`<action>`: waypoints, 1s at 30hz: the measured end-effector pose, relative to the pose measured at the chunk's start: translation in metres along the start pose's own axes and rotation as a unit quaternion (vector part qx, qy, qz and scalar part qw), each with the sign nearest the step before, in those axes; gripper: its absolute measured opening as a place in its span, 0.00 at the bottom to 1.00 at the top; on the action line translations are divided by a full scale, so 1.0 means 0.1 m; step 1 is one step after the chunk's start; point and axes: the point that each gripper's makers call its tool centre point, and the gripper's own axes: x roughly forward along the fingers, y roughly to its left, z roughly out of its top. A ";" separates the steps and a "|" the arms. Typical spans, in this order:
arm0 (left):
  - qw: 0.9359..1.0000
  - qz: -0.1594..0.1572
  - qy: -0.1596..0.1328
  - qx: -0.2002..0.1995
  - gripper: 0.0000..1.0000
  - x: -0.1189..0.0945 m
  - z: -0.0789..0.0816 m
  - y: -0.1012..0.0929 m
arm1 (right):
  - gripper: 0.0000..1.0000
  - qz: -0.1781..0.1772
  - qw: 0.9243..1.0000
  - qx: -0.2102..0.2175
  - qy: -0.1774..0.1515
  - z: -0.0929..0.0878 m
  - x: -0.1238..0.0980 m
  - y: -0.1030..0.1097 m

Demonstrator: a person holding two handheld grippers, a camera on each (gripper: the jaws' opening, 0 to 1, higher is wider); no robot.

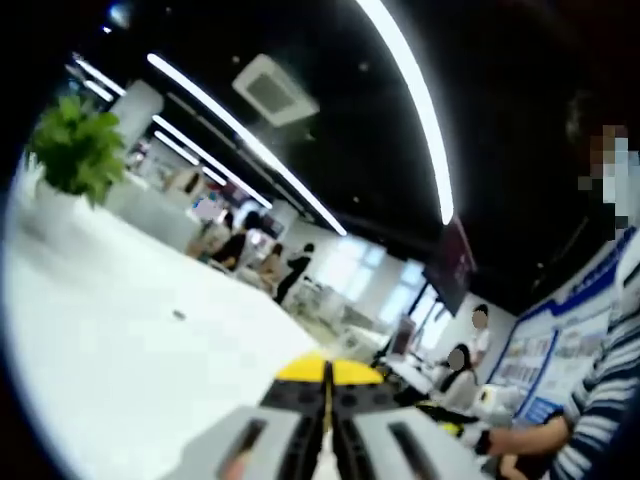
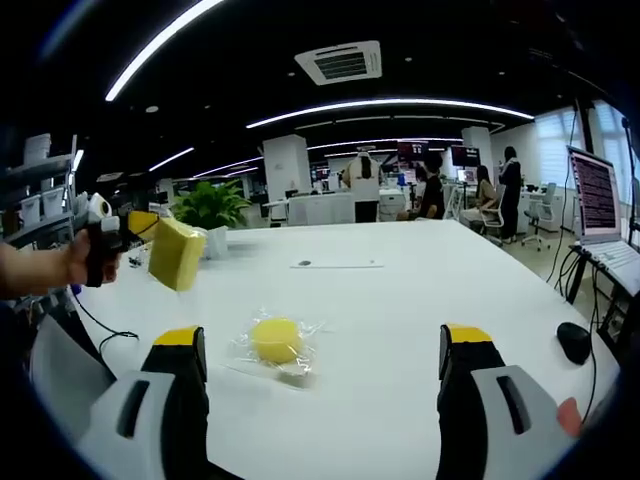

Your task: Compare the silicone blocks by pressing each to a similar depth, holding the contact briefly, and releasing to observe deformation and rebound differences across the visible hardness samples.

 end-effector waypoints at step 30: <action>0.982 0.158 0.070 -0.071 0.00 -0.12 -0.62 1.49 | 0.83 -0.009 0.999 0.024 0.030 -0.26 -0.19 0.05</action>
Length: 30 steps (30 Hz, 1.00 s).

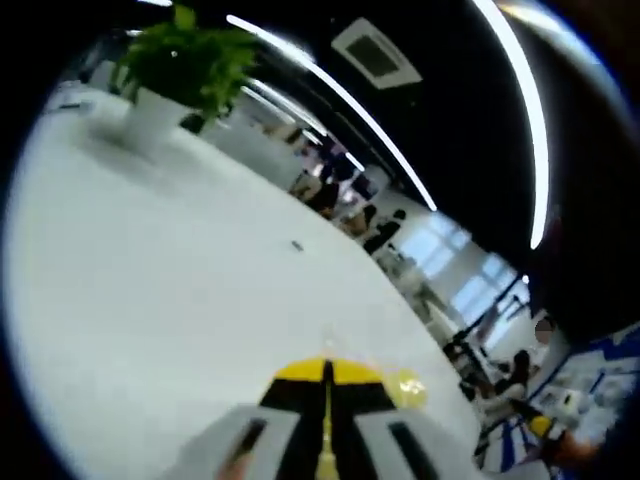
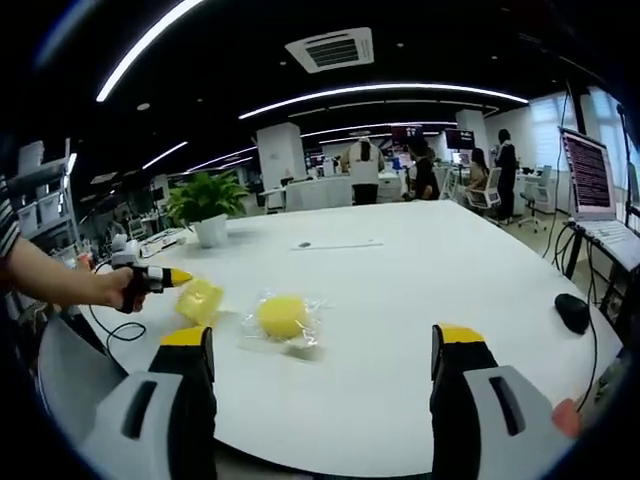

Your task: Compare the silicone blocks by pressing each to a similar depth, holding the contact briefly, and releasing to observe deformation and rebound differences across the visible hardness samples.

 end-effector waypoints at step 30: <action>0.999 0.036 0.028 0.022 0.00 0.14 -0.03 0.40 | 0.78 -0.010 1.000 0.001 -0.002 0.05 -0.25 -0.07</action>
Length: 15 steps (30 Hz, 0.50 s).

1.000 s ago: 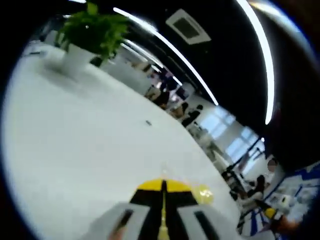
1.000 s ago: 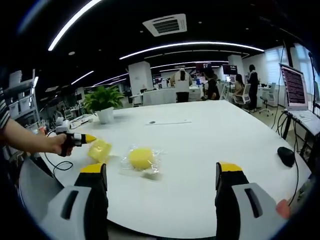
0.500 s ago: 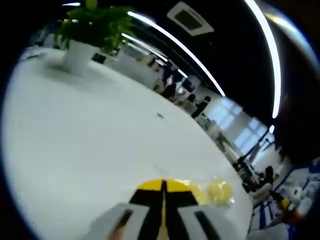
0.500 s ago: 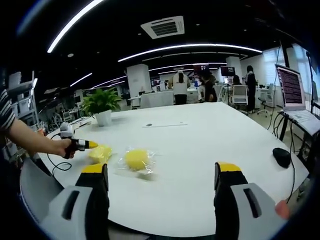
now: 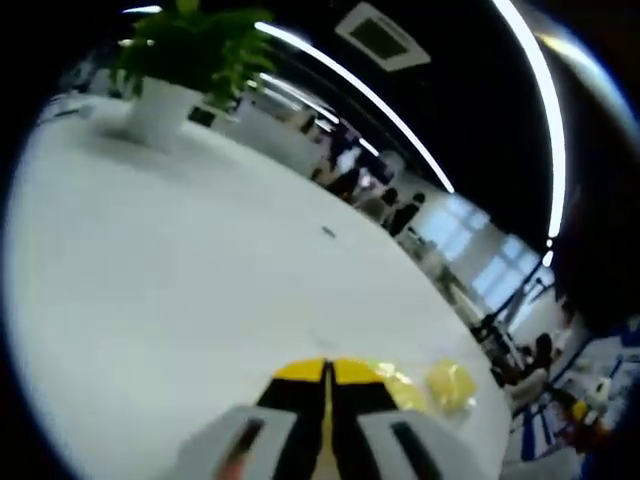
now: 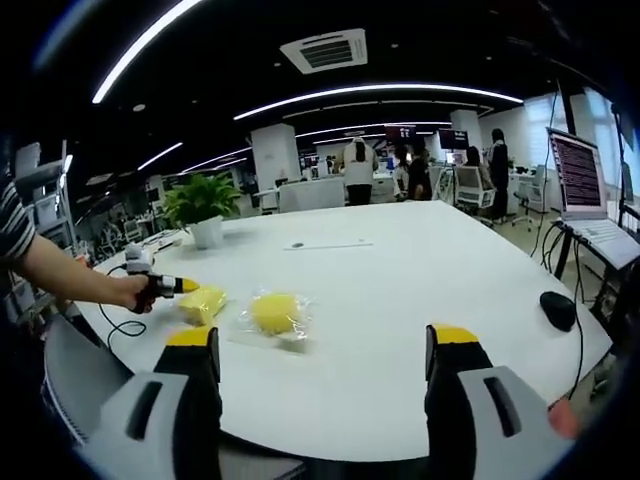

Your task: Compare the silicone blocks by pressing each to a similar depth, holding the contact briefly, and releasing to observe deformation and rebound differences across the visible hardness samples.

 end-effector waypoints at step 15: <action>0.998 0.027 -0.010 0.057 0.25 -0.12 0.15 0.07 | 0.78 0.003 1.000 -0.006 0.005 -0.05 0.01 -0.01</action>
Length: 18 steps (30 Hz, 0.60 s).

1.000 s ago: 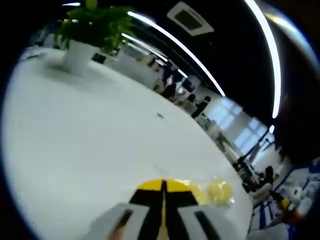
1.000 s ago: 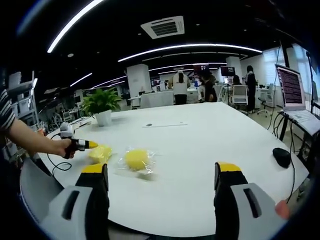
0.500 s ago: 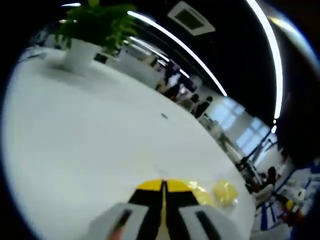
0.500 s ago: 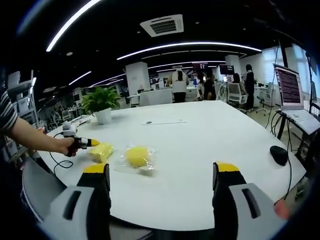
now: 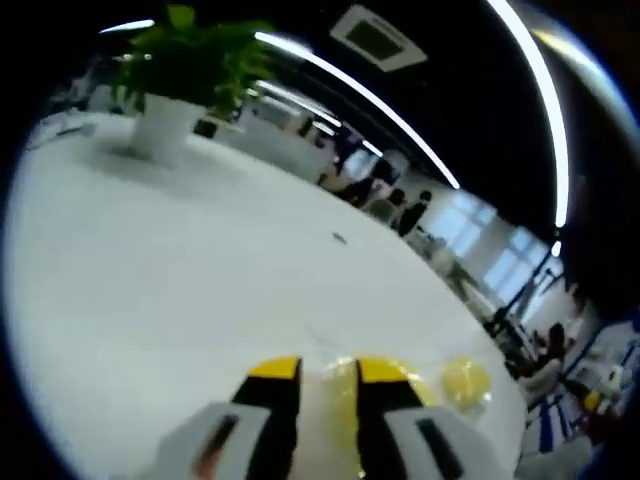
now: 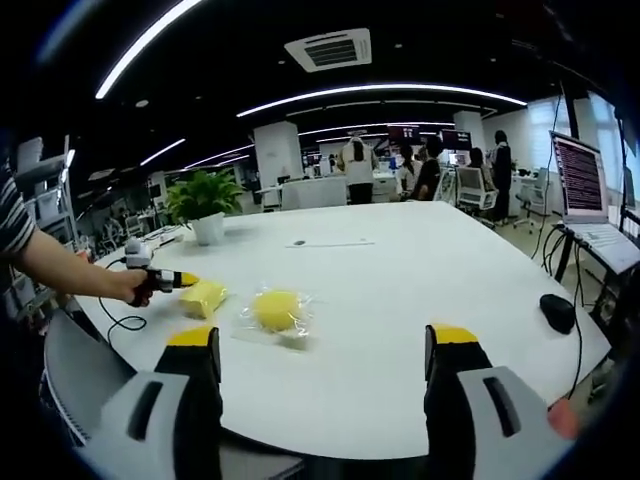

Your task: Compare the silicone blocks by pressing each to a similar depth, holding the contact briefly, and releasing to observe deformation and rebound differences across the visible hardness samples.

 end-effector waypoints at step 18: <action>0.980 -0.046 -0.062 0.184 0.85 -0.76 0.35 -0.84 | 0.78 0.020 1.000 0.012 -0.001 -0.05 0.23 0.00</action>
